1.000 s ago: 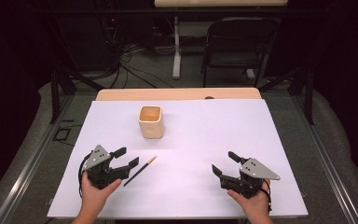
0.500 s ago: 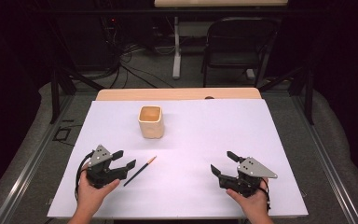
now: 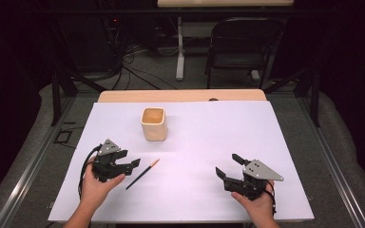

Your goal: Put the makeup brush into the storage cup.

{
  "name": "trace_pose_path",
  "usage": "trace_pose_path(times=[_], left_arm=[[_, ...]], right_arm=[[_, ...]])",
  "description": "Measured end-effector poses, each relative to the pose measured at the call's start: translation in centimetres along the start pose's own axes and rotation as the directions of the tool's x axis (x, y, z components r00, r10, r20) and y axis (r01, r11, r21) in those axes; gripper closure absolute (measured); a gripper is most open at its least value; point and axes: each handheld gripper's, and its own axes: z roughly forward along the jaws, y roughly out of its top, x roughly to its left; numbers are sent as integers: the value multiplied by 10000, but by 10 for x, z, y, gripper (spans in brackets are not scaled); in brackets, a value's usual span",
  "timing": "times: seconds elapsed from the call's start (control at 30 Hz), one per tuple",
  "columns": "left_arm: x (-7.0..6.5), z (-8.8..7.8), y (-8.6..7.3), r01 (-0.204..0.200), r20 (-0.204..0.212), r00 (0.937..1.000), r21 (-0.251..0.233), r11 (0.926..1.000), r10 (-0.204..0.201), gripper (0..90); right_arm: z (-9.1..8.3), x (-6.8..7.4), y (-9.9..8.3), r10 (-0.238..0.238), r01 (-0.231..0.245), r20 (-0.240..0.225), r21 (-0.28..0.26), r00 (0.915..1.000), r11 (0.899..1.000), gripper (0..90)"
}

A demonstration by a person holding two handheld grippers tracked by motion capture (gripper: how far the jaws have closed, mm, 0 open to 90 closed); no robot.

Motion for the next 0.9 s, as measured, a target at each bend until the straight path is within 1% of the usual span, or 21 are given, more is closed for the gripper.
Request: trace_pose_path(times=[0.07, 0.1, 0.17, 0.2, 0.27, 0.3, 0.57, 0.6, 0.63, 0.67, 0.7, 0.77, 0.9], left_arm=[[1, 3, 3, 32, 138, 9999, 226, 9997, -35, 383], [2, 5, 4, 16, 142, 9999, 340, 9994, -20, 387], [2, 7, 6, -97, 83, 9999, 477, 9988, 93, 392], [3, 9, 7, -196, 96, 9998, 628, 9978, 190, 395], [4, 11, 9, -208, 63, 9998, 729, 9971, 204, 399], [4, 12, 9, -150, 43, 9999, 778, 9969, 147, 401], [7, 15, 18, -315, -159, 9993, 1337, 9905, 340, 411], [7, 15, 20, -270, -155, 9994, 1385, 9900, 295, 414], [8, 15, 21, -308, -144, 9993, 1414, 9895, 331, 414], [9, 15, 22, -252, -122, 9996, 1468, 9889, 273, 414], [10, 15, 24, -152, 0, 9999, 1548, 9878, 154, 414], [11, 16, 27, -77, 67, 10000, 1716, 9851, 66, 414], [12, 17, 31, -161, 47, 9999, 1944, 9808, 155, 414]], right_arm=[[1, 0, 0, 4, -5, -16, -35, 10000, 10000, 233], [1, 1, 0, 41, -41, -17, -8, 10000, 10000, 233], [1, 1, -1, 42, -42, -14, 2, 10000, 10000, 233], [1, 1, -1, 29, -29, 4, 0, 10000, 10000, 233], [1, 0, -1, 70, -70, -10, 40, 10000, 10000, 233], [2, 0, -1, 94, -94, -8, 31, 10000, 10000, 233], [2, 0, -2, 207, -206, -29, 79, 9998, 9998, 233], [2, 0, -3, 219, -219, -32, 82, 9998, 9997, 233], [2, 0, -3, 231, -231, -42, 80, 9997, 9997, 233], [2, 0, -2, 250, -250, -51, 100, 9997, 9996, 233], [2, 0, -2, 237, -237, -51, 99, 9997, 9997, 233], [2, 0, -3, 241, -240, -58, 92, 9997, 9997, 233], [3, -1, -3, 263, -262, -82, 123, 9996, 9996, 233]])
